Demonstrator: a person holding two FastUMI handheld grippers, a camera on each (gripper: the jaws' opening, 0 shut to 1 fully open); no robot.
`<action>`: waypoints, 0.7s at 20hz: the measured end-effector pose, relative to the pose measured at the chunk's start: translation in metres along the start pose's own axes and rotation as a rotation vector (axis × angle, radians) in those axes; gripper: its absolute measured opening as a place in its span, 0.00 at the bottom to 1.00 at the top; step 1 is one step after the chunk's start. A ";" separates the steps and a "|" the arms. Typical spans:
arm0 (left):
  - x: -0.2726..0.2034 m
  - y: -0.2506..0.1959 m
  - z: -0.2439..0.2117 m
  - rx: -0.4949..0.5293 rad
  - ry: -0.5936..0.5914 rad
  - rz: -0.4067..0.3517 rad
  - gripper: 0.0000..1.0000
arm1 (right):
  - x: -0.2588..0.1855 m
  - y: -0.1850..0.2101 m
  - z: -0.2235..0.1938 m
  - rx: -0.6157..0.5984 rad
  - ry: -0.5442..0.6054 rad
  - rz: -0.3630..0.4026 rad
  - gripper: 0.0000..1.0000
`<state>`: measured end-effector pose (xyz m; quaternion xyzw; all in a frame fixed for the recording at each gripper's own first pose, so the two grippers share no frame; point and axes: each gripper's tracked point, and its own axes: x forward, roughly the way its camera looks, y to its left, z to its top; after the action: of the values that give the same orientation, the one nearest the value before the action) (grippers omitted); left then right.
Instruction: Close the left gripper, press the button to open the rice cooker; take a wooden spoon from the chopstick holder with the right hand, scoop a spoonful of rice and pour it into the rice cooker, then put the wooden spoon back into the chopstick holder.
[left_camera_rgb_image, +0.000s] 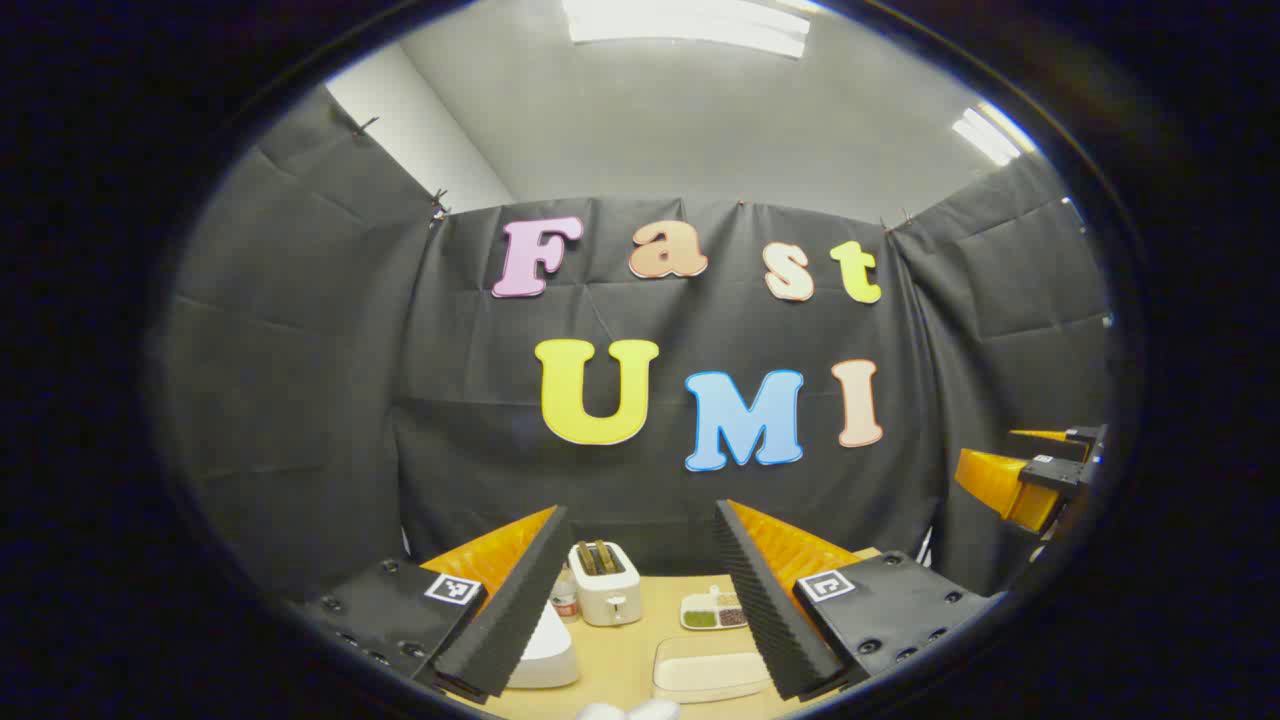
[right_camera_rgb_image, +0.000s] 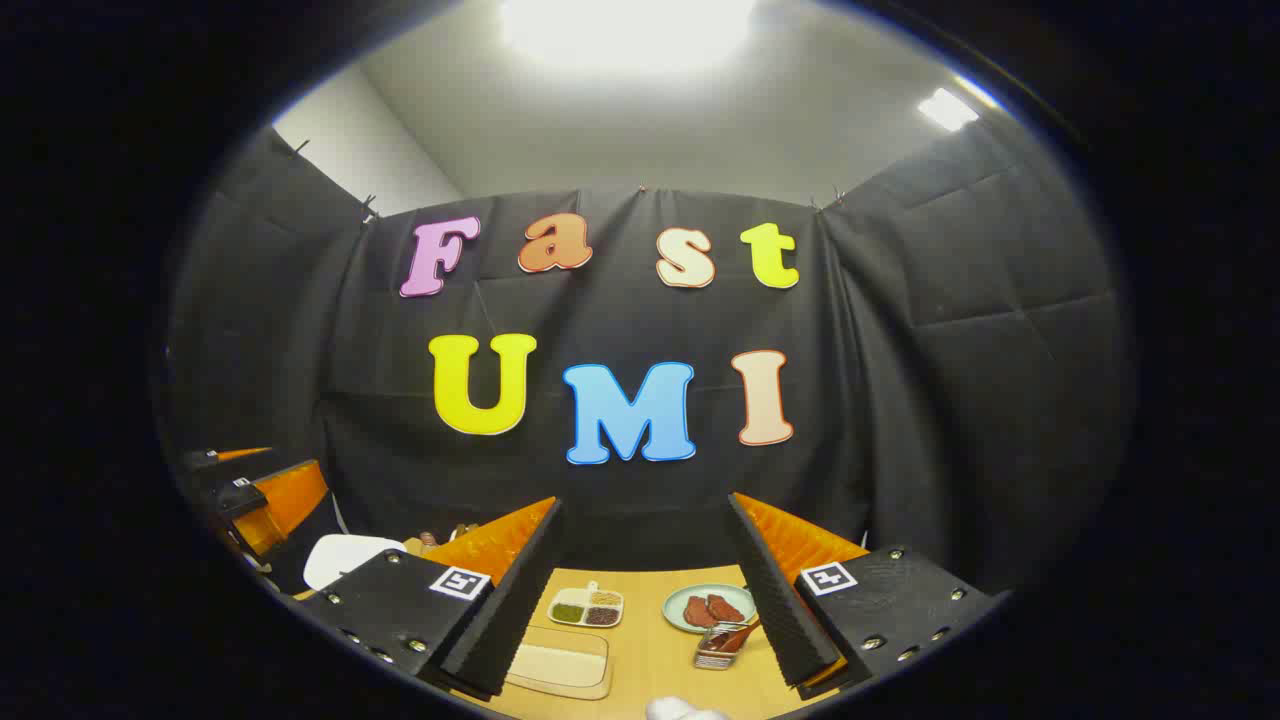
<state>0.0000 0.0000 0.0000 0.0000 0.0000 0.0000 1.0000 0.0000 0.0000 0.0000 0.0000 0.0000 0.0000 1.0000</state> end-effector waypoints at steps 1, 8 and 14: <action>-0.001 -0.001 0.002 0.004 0.001 0.004 0.99 | 0.000 0.003 0.001 0.007 0.006 0.011 0.97; -0.023 0.000 0.009 0.015 0.015 0.071 0.98 | 0.000 0.000 -0.004 0.044 0.051 0.062 0.97; -0.013 0.006 0.007 0.043 0.021 0.043 0.99 | 0.004 0.002 0.000 0.021 0.043 0.036 0.97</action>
<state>-0.0130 0.0064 0.0072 0.0216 0.0107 0.0216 0.9995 0.0037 0.0021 0.0004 0.0104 0.0213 0.0181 0.9996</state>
